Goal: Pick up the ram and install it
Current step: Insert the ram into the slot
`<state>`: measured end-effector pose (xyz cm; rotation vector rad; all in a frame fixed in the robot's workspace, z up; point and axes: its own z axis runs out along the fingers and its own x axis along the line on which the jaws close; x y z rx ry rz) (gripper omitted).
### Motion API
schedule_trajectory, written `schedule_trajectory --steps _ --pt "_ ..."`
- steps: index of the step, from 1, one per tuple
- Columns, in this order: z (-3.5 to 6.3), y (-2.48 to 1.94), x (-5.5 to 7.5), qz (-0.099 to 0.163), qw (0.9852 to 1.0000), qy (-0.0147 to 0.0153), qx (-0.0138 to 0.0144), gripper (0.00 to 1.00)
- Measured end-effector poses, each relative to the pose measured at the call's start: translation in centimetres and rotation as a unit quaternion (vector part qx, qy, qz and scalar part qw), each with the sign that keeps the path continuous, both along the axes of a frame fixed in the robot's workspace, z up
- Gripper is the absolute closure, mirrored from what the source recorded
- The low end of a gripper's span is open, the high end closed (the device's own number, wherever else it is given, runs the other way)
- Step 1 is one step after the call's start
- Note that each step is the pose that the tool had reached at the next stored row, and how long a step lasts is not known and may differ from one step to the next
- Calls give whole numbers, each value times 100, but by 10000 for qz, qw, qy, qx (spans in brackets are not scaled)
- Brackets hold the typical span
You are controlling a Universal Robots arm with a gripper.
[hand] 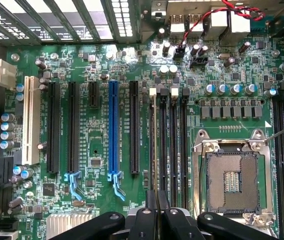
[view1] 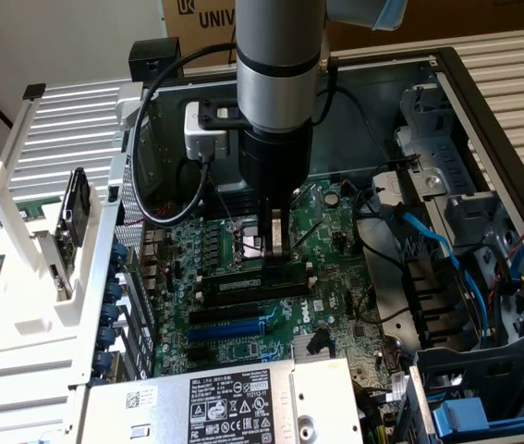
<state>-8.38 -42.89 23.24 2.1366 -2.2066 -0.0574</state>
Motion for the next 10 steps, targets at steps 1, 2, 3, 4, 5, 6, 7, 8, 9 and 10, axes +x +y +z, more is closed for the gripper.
schedule_trajectory --steps 1,2,3,4,5,6,7,8,9,10 --pt "0 0 -1 0 10000 0 0 88" --pt "0 0 -1 0 10000 -1 0 88" --pt "0 0 -2 6 10000 -3 0 88" --pt "0 0 -2 16 10000 -5 1 88" --pt "-1 0 -2 17 10000 -5 1 88" --pt "-1 0 -2 17 10000 -5 0 88" --pt "-1 0 -2 17 10000 -4 0 88" --pt "-2 0 -2 17 10000 -4 0 88" --pt "-3 0 -2 17 10000 -5 0 88" --pt "-5 0 -2 17 10000 -5 0 88"
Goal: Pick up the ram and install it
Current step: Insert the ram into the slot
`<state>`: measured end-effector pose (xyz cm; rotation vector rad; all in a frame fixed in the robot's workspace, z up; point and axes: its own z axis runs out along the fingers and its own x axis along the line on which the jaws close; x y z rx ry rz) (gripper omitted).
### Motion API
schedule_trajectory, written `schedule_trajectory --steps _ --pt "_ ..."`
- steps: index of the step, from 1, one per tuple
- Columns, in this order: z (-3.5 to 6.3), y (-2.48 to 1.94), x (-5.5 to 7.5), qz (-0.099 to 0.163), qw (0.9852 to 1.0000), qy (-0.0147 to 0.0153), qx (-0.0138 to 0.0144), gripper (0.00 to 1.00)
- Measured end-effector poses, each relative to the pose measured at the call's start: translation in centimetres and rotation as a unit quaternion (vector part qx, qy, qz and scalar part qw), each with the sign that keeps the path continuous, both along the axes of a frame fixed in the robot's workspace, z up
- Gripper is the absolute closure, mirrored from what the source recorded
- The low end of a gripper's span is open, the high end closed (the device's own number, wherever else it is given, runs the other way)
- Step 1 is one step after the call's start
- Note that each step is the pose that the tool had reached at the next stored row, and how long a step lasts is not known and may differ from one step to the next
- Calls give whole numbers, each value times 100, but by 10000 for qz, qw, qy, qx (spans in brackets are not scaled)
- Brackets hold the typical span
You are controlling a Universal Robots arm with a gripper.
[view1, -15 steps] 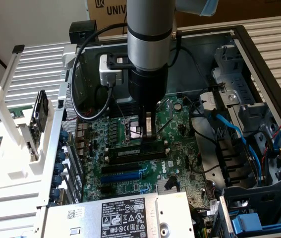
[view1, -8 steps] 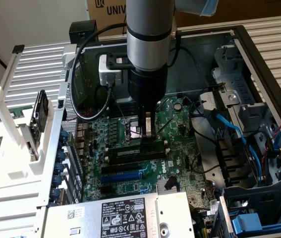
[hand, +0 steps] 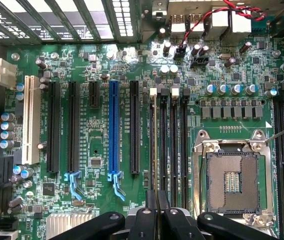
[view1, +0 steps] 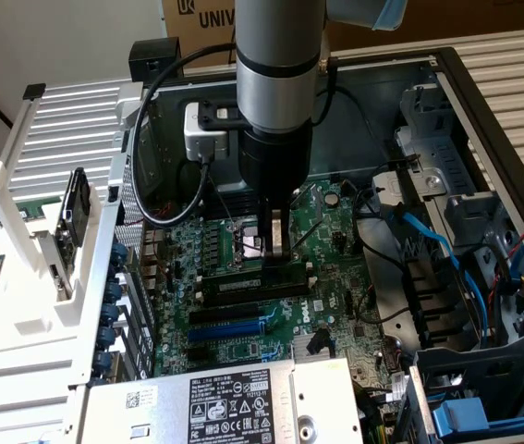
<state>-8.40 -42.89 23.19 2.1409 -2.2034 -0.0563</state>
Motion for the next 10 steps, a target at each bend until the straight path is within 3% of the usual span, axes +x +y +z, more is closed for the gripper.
schedule_trajectory --steps 10 --pt "-24 0 0 0 10000 0 0 88"
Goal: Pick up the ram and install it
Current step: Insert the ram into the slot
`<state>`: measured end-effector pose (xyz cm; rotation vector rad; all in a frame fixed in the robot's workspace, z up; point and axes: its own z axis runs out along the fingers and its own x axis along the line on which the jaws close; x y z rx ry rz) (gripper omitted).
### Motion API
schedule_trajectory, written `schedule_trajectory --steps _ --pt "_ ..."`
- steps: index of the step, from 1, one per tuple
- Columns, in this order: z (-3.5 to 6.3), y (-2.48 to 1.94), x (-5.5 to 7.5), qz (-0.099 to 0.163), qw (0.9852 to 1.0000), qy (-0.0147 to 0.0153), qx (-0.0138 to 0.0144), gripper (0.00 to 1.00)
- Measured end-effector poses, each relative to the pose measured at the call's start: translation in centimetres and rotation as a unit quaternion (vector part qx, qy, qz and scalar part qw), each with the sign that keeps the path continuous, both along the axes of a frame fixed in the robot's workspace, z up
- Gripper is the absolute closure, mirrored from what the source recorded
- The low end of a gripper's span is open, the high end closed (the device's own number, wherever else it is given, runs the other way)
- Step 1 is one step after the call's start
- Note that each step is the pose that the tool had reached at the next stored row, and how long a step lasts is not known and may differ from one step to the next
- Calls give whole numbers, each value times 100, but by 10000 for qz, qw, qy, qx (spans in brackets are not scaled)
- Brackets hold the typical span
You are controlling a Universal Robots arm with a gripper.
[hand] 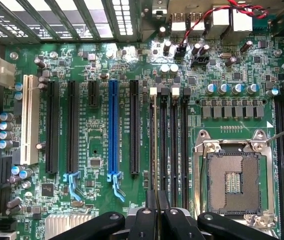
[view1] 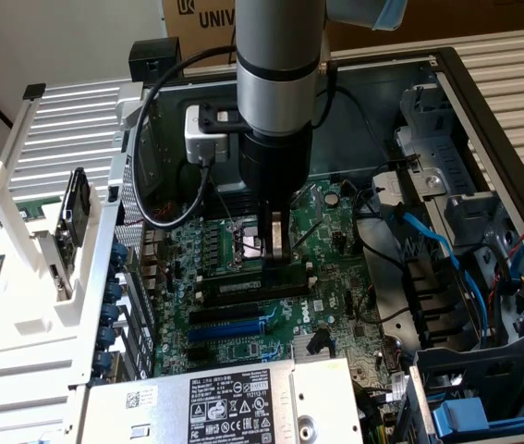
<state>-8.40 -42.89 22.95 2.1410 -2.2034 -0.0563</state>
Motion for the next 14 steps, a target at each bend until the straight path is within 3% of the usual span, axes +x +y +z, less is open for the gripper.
schedule_trajectory --steps 9,10,11,12,14 --pt "-10 0 -1 0 10000 1 0 88" --pt "-10 0 0 0 10000 0 0 80" --pt "-10 0 0 0 10000 0 0 80" --pt "-10 0 0 0 10000 0 0 73" --pt "-10 0 0 0 10000 0 0 73"
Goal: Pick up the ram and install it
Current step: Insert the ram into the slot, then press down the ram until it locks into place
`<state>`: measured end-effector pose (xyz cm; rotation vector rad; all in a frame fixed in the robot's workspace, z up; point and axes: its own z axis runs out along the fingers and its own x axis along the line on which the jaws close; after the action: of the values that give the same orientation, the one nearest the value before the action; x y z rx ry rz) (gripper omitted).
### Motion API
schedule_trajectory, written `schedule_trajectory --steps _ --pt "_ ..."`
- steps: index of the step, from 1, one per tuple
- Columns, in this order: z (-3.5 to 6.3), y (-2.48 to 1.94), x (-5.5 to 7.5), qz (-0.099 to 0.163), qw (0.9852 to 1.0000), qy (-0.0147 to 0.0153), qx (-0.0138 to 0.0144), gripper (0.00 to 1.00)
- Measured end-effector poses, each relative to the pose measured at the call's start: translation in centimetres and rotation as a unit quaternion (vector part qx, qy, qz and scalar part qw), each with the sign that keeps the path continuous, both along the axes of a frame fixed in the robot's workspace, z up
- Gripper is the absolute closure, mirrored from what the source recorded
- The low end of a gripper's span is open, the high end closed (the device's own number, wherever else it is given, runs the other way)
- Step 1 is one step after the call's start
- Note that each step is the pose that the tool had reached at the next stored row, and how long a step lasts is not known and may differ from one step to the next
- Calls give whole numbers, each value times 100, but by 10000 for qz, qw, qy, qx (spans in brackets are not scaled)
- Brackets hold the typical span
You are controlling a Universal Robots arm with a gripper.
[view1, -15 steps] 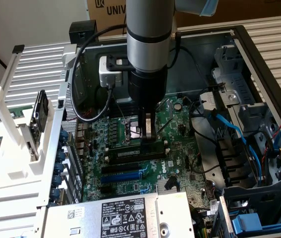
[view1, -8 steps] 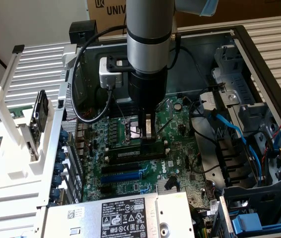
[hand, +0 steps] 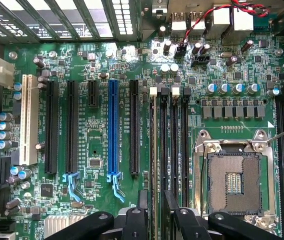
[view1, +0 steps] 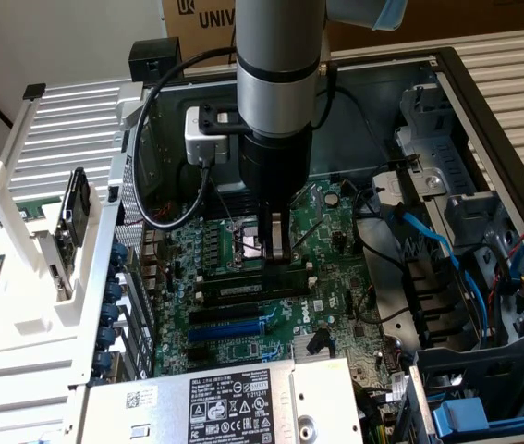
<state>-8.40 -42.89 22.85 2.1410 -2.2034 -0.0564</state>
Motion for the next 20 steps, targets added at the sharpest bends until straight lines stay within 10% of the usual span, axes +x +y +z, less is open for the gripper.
schedule_trajectory --steps 20 --pt "125 0 -39 1 10000 -13 0 73"
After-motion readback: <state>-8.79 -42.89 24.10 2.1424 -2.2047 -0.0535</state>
